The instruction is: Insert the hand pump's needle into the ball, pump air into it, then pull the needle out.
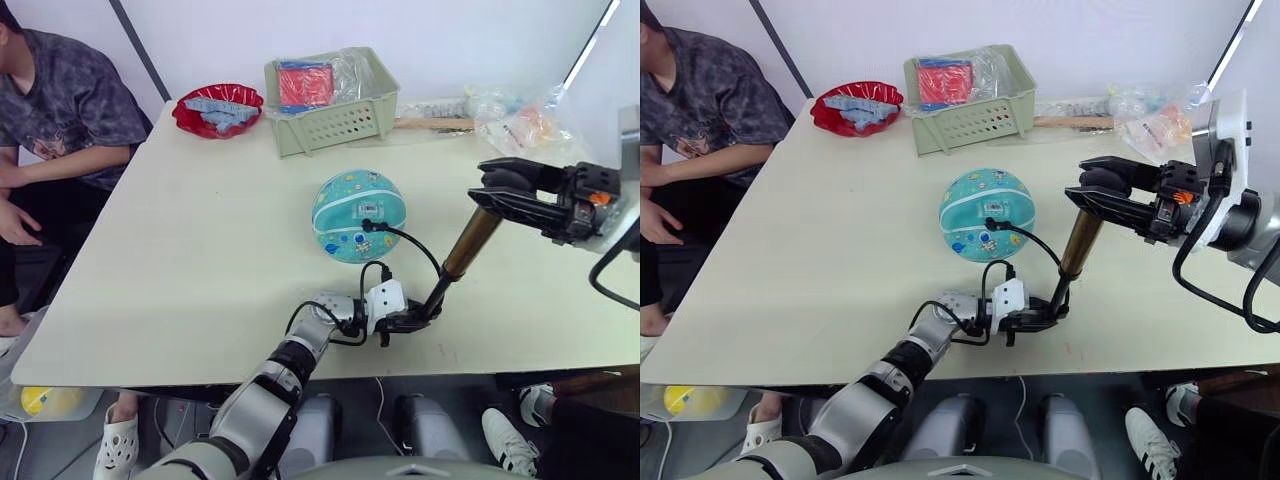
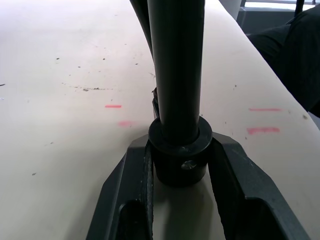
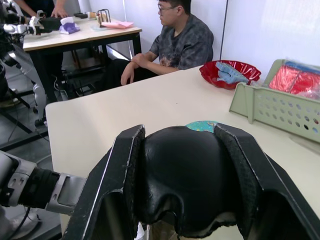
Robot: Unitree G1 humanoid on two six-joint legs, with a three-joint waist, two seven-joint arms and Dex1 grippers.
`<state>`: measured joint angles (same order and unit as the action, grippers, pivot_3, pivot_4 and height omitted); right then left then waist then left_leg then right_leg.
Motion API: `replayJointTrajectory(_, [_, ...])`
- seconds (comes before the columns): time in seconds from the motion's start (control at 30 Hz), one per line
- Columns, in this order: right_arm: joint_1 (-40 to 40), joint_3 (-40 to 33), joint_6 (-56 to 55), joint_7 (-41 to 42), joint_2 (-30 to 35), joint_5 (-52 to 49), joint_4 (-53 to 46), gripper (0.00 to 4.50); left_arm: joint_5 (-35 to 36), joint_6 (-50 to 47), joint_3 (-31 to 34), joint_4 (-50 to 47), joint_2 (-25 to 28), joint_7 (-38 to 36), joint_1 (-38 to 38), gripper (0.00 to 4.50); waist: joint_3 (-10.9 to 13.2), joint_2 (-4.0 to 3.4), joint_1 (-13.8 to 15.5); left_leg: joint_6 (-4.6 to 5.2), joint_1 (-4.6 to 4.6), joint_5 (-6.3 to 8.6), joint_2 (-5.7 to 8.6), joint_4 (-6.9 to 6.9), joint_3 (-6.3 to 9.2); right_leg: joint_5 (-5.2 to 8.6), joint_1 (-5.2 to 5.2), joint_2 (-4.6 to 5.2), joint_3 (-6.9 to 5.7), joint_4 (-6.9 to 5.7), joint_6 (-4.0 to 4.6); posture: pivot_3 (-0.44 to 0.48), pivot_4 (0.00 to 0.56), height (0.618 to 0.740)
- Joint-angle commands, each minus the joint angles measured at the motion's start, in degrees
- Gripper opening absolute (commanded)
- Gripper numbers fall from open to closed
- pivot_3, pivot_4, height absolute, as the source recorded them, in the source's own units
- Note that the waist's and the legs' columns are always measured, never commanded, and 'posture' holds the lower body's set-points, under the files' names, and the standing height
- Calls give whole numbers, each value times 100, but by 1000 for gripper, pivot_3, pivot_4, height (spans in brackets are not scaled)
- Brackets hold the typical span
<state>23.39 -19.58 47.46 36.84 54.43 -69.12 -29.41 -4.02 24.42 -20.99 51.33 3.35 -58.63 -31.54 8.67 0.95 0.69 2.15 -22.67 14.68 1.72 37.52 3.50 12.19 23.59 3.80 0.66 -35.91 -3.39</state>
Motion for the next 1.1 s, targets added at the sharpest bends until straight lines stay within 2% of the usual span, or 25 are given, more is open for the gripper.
replayJointTrajectory(0.03, [159, -260, -162, -243, -83, -118, -256, 1723, -142, -79, -29, 324, 330, -124, 283, 1089, 0, 0, -1, 0, 0, 0, 0, 0, -1, 0, 0, 0, 0, 0, 0, 0, 150, 738])
replayJointTrajectory(0.3, [-550, 555, -476, -292, -677, 767, -718, 1723, -56, -65, -18, 112, 431, -200, 404, 1089, -12, 6, -48, 0, 10, 0, -7, -1, -3, -2, -2, -14, 5, -4, 4, 0, 150, 738])
replayJointTrajectory(0.47, [-1220, 1663, -824, -198, -928, 1901, -1008, 1723, -113, -90, -160, -51, 308, -236, 488, 1089, -37, 3, -84, 0, 28, 0, -16, -2, -5, -2, -16, -25, 6, -5, 7, 0, 150, 738])
replayJointTrajectory(0.63, [-1814, 2143, -1256, -215, -1233, 2653, -926, 1723, -155, -150, -216, -83, 144, -163, 423, 1089, -63, 3, -69, 0, 35, 0, -6, -2, -2, -1, -26, -21, 3, -3, 5, 0, 150, 738])
replayJointTrajectory(0.83, [-2509, 2289, -1905, -15, -1396, 3456, -591, 1723, -267, -219, -255, -18, -87, -87, 241, 1089, -63, 6, 24, 0, 75, 0, -1, -2, -1, 13, -72, -15, -1, 6, -18, 0, 150, 738])
replayJointTrajectory(1.1, [-2807, 2045, -2209, 151, -1510, 3609, -405, 1723, -312, -322, -250, 72, -279, -165, -13, 1089, -62, 5, 86, 0, 82, 0, 10, 6, 8, 15, -91, -2, -10, 9, -24, 0, 150, 738])
